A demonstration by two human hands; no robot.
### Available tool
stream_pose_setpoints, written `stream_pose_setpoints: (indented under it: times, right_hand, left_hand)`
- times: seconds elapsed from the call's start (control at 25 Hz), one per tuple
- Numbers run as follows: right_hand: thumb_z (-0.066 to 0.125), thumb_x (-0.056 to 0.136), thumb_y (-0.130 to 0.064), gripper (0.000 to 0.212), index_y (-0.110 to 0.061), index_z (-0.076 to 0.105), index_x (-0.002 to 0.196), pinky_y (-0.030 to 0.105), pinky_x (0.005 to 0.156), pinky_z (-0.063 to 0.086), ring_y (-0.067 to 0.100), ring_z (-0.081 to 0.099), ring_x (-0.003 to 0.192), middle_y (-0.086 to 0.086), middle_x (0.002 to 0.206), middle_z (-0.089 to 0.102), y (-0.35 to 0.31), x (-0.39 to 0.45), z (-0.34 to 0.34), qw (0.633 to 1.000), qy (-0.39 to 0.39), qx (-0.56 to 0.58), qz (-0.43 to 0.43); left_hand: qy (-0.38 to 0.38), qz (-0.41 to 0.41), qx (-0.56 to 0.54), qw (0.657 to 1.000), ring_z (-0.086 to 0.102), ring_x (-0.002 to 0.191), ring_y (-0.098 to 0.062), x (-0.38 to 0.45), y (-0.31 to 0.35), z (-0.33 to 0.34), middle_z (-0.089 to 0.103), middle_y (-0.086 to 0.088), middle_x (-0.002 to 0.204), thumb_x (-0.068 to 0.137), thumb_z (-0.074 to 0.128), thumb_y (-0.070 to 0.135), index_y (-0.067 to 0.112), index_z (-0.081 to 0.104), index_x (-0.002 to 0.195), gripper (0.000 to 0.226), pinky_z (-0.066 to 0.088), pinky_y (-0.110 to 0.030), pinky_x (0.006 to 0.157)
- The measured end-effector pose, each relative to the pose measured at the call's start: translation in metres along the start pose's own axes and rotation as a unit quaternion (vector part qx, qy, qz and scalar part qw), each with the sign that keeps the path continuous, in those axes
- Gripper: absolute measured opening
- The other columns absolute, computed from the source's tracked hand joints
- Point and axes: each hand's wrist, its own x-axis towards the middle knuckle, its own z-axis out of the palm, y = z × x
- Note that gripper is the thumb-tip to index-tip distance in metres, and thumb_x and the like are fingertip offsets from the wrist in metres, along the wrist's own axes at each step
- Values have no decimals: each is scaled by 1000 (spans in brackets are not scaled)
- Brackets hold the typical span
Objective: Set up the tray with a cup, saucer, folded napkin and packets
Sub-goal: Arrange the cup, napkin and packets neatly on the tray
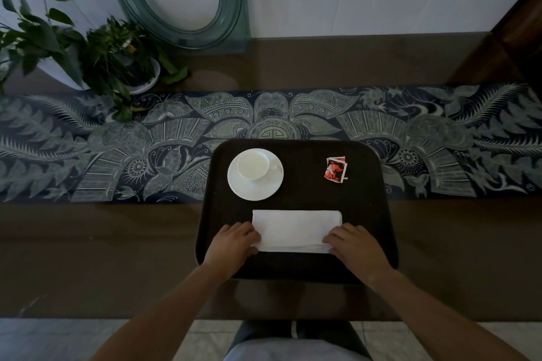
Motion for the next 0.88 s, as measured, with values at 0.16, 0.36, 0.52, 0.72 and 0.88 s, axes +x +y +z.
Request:
stream_pose_setpoints:
  times: [0.16, 0.36, 0.52, 0.72, 0.88]
  right_hand:
    - [55, 95, -30, 27, -31, 55, 122, 32, 100, 39, 15, 50, 118, -5, 129, 56, -2, -2, 5, 999, -8, -20, 26]
    - [56, 93, -26, 29, -26, 55, 123, 33, 98, 41, 18, 52, 115, 0, 127, 56, -12, -6, 11, 999, 1, -39, 30]
    - [62, 90, -25, 32, -24, 58, 122, 36, 95, 45, 21, 55, 110, 1, 124, 59, -18, -14, 10, 998, 19, -46, 36]
    - [90, 60, -22, 44, -23, 73, 100, 33, 69, 57, 19, 66, 83, -2, 98, 71, -25, -25, 8, 996, 66, -44, 33]
    - [91, 58, -21, 48, -22, 75, 102, 32, 66, 56, 20, 65, 82, -2, 97, 70, -23, -28, 10, 995, 75, -59, 20]
  left_hand:
    - [17, 86, 66, 994, 62, 67, -13, -2, 0, -1, 65, 7, 84, 65, 85, 32, 28, 70, 83, 24, 48, -25, 57]
    - [29, 118, 128, 984, 59, 66, -18, -3, 2, 2, 63, 0, 82, 62, 85, 29, 22, 67, 80, 27, 47, -29, 57]
    - [43, 112, 116, 986, 58, 65, -19, -8, 0, 0, 62, -1, 80, 62, 84, 27, 21, 66, 79, 25, 46, -29, 56]
    - [42, 104, 121, 986, 60, 70, -20, -20, -3, 4, 64, 0, 84, 68, 80, 28, 22, 67, 83, 21, 48, -29, 58]
    - [53, 93, 114, 988, 60, 71, -21, -23, -2, 5, 65, 0, 85, 72, 79, 28, 22, 68, 85, 18, 48, -29, 58]
